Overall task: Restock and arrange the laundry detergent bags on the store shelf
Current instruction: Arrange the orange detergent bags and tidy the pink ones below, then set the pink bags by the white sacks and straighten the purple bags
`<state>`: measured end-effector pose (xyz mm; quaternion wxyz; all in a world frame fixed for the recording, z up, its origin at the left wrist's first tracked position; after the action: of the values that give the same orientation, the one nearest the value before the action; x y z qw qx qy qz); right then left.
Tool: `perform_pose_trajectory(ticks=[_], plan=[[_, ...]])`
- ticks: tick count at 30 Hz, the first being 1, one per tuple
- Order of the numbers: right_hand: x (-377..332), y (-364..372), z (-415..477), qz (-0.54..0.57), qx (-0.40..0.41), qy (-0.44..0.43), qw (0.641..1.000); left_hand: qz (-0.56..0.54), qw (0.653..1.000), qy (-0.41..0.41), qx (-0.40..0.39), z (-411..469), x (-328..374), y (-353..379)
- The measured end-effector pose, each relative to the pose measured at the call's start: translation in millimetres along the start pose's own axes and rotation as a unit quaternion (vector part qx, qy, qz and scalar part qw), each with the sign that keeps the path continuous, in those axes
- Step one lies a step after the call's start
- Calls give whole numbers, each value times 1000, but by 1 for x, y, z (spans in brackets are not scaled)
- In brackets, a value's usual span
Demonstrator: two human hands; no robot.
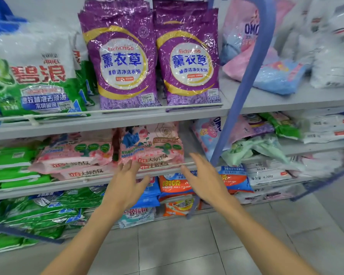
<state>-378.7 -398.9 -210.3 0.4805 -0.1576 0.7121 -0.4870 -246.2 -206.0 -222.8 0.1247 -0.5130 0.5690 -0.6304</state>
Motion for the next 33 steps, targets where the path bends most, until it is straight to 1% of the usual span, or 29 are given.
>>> perform_pose_trajectory(ticks=[4,11,16,19,21,23,26,29,33], plan=[[33,-17,-26,20,16,56,998,-20,1000,11,-7,-10,18,10],[97,-55,-54,41,47,136,989,-49,996,72,-13,-20,90,32],[143,-80,-44,68,64,167,982,-76,992,96,-26,-7,147,62],[170,-93,-28,89,69,160,981,-80,991,100,-31,3,185,82],[192,-99,-11,114,60,167,978,-85,992,93,-29,11,208,96],[213,-106,9,164,54,175,969,-100,992,79,-23,21,228,111],[232,-115,43,246,29,173,953,-109,994,30,-5,34,248,131],[241,-115,73,282,-32,158,946,-106,994,-27,6,40,266,147],[244,-116,103,322,-82,153,931,-119,990,-67,19,58,281,164]])
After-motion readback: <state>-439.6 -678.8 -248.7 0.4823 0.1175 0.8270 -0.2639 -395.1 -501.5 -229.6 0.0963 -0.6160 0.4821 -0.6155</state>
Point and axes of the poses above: each hand's wrist, its own z-axis towards the middle knuckle, its own y-axis out of the palm, x = y × z, the point moved 8 cm from there along z, towards the middle knuckle, and after that the axes turned 4 degrees about -z, right-handed, at the moved point
